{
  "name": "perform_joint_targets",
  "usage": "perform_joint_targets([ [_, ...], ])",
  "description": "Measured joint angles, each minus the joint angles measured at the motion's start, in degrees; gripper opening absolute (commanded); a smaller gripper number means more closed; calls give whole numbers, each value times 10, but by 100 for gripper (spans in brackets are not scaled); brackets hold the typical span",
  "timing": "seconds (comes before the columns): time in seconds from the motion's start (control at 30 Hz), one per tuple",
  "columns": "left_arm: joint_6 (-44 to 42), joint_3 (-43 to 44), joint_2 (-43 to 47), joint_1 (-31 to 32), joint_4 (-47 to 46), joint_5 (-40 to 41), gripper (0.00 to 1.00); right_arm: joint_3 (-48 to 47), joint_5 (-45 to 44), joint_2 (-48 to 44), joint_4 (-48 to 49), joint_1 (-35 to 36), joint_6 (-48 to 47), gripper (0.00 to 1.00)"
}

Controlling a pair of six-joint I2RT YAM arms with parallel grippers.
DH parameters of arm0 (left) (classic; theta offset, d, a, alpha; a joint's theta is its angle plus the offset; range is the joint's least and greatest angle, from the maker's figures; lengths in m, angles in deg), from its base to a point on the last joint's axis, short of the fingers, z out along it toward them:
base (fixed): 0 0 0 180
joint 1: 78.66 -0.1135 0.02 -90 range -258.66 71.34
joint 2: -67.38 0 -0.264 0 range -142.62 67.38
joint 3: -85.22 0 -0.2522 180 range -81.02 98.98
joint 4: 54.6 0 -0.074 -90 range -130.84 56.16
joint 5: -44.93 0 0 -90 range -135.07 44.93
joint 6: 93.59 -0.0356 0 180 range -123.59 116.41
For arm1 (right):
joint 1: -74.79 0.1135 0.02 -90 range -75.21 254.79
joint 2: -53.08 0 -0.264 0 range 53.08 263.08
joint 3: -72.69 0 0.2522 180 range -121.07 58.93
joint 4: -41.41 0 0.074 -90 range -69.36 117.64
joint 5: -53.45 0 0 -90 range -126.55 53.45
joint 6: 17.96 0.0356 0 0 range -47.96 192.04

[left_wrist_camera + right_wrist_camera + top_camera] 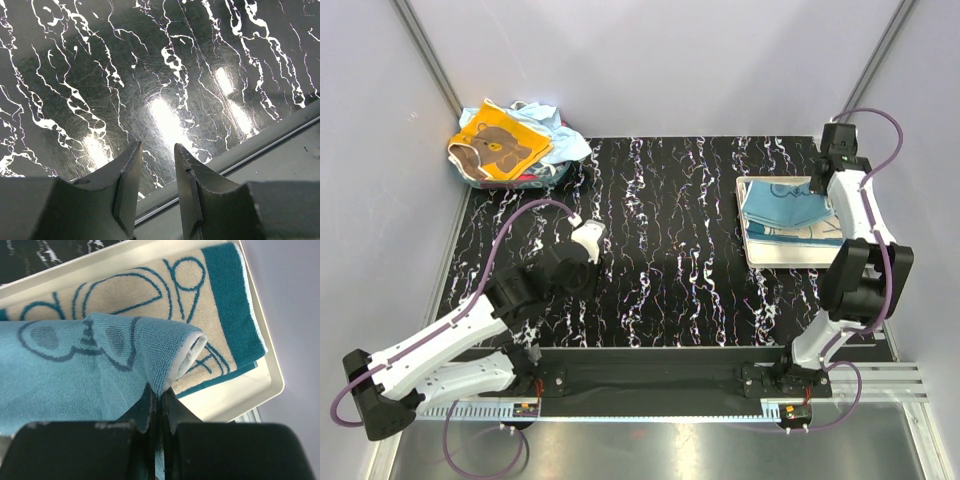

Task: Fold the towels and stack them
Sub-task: Neatly place the folded towel into the bin

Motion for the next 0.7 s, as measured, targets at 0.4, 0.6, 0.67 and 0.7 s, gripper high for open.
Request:
perform_joint_targets([
  [0.4, -1, 0, 1, 0, 0, -9, 37, 27, 0, 94, 45, -27, 59, 55],
  [0.6, -1, 0, 1, 0, 0, -6, 40, 4, -26, 97, 5, -31, 99, 81],
  [0.67, -1, 0, 1, 0, 0, -1, 42, -25, -37, 97, -20, -31, 115, 85],
  [0.7, -1, 0, 1, 0, 0, 2, 42, -38, -42, 96, -28, -31, 122, 88],
])
